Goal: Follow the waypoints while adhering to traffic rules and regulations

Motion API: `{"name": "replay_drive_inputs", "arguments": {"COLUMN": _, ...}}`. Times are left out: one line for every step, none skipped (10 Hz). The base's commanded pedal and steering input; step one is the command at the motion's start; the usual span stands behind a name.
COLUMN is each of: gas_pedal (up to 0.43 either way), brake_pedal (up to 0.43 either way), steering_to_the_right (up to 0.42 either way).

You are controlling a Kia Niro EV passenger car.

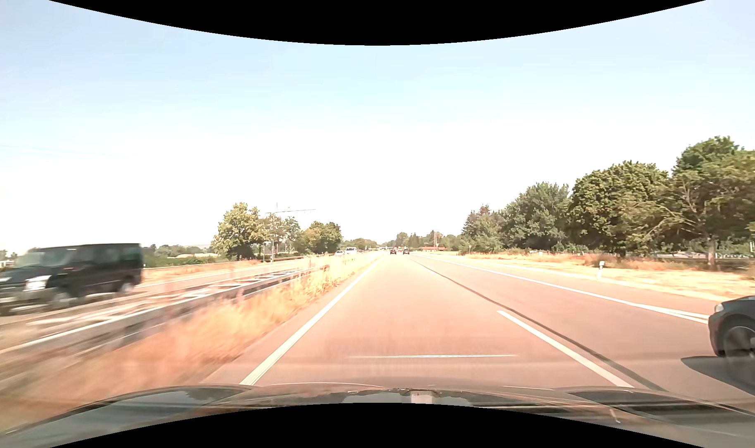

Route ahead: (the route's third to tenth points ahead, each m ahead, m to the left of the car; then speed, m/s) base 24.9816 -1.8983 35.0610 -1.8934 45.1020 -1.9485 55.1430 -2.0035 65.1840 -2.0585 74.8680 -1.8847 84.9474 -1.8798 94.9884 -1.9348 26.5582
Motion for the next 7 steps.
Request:
{"name": "replay_drive_inputs", "arguments": {"gas_pedal": 0.209, "brake_pedal": 0.0, "steering_to_the_right": 0.0}}
{"name": "replay_drive_inputs", "arguments": {"gas_pedal": 0.209, "brake_pedal": 0.0, "steering_to_the_right": 0.0}}
{"name": "replay_drive_inputs", "arguments": {"gas_pedal": 0.209, "brake_pedal": 0.0, "steering_to_the_right": 0.0}}
{"name": "replay_drive_inputs", "arguments": {"gas_pedal": 0.209, "brake_pedal": 0.0, "steering_to_the_right": 0.0}}
{"name": "replay_drive_inputs", "arguments": {"gas_pedal": 0.209, "brake_pedal": 0.0, "steering_to_the_right": 0.0}}
{"name": "replay_drive_inputs", "arguments": {"gas_pedal": 0.209, "brake_pedal": 0.0, "steering_to_the_right": 0.0}}
{"name": "replay_drive_inputs", "arguments": {"gas_pedal": 0.209, "brake_pedal": 0.0, "steering_to_the_right": 0.0}}
